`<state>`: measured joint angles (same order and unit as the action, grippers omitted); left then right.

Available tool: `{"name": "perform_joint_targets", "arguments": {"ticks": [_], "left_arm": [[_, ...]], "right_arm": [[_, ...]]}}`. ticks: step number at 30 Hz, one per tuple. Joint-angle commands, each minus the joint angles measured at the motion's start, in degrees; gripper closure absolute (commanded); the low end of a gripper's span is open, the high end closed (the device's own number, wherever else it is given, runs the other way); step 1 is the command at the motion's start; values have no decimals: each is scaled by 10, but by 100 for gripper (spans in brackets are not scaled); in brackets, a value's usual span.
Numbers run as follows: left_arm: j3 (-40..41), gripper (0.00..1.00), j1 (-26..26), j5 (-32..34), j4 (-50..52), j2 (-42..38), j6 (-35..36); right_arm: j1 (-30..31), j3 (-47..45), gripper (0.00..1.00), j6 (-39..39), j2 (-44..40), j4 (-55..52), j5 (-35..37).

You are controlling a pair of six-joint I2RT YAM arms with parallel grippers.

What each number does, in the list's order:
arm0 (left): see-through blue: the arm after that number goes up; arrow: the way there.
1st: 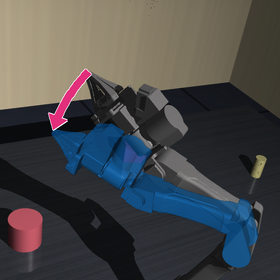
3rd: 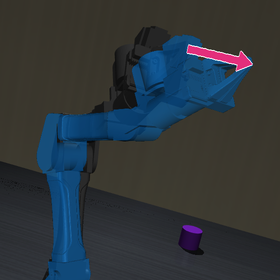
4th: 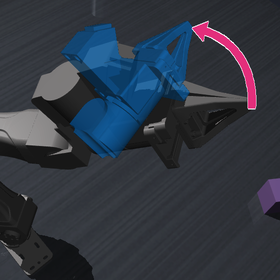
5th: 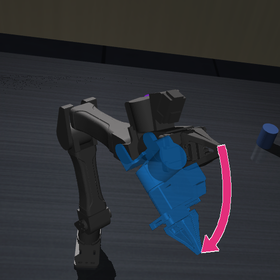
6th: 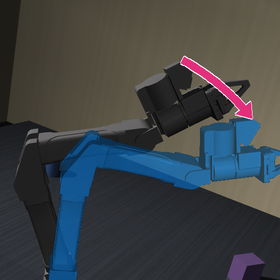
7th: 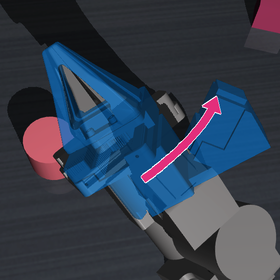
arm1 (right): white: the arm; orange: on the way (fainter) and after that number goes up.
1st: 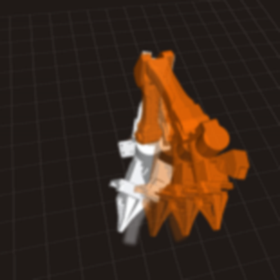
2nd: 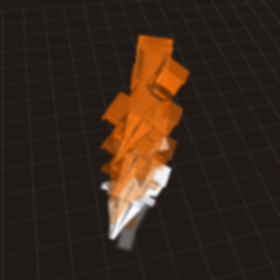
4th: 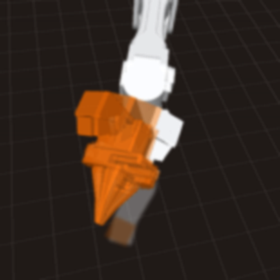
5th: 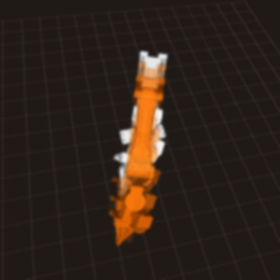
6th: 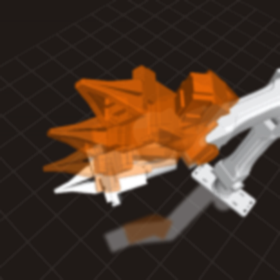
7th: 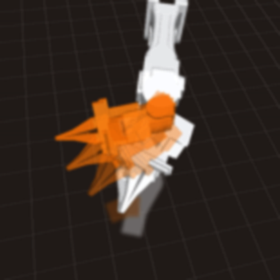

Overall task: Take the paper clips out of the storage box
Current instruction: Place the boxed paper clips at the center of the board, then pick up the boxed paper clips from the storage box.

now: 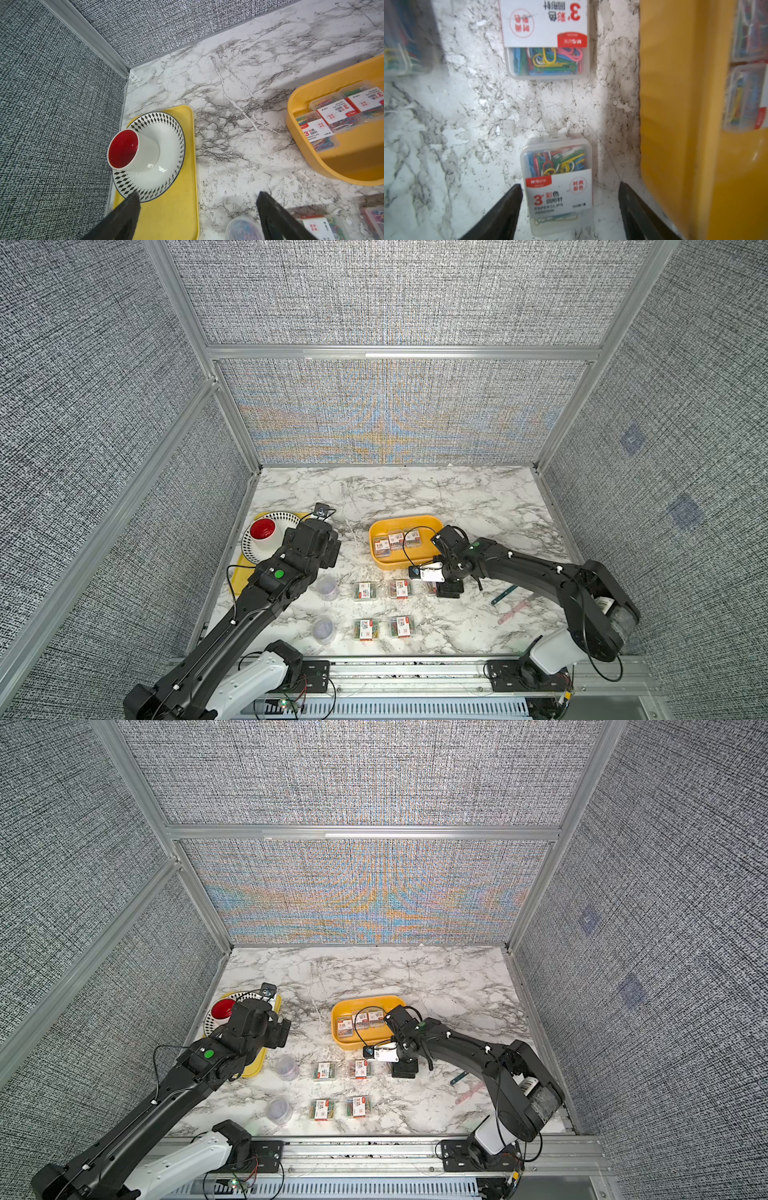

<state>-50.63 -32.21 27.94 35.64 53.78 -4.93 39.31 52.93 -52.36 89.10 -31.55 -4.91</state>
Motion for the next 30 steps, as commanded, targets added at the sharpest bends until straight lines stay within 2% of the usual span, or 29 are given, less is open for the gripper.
{"name": "perform_joint_targets", "arguments": {"ticks": [1,10,15,19,22,26,30], "left_arm": [[-3,9,0,0,-19,-3,2],[-2,9,0,4,-20,-7,0],[0,9,0,7,-23,-7,-1],[1,10,0,12,-22,2,-3],[-3,11,0,10,-17,11,-10],[-20,12,0,1,5,26,-21],[-59,14,0,-32,42,43,-17]], "right_arm": [[1,6,24,6,-7,-15,-1],[20,37,24,35,-33,-53,-10],[43,65,24,100,-80,-57,-13],[43,89,24,216,-112,-15,4],[36,115,25,320,-110,7,56],[9,173,26,449,-63,-28,138],[-45,211,29,520,-18,-83,133]]}}
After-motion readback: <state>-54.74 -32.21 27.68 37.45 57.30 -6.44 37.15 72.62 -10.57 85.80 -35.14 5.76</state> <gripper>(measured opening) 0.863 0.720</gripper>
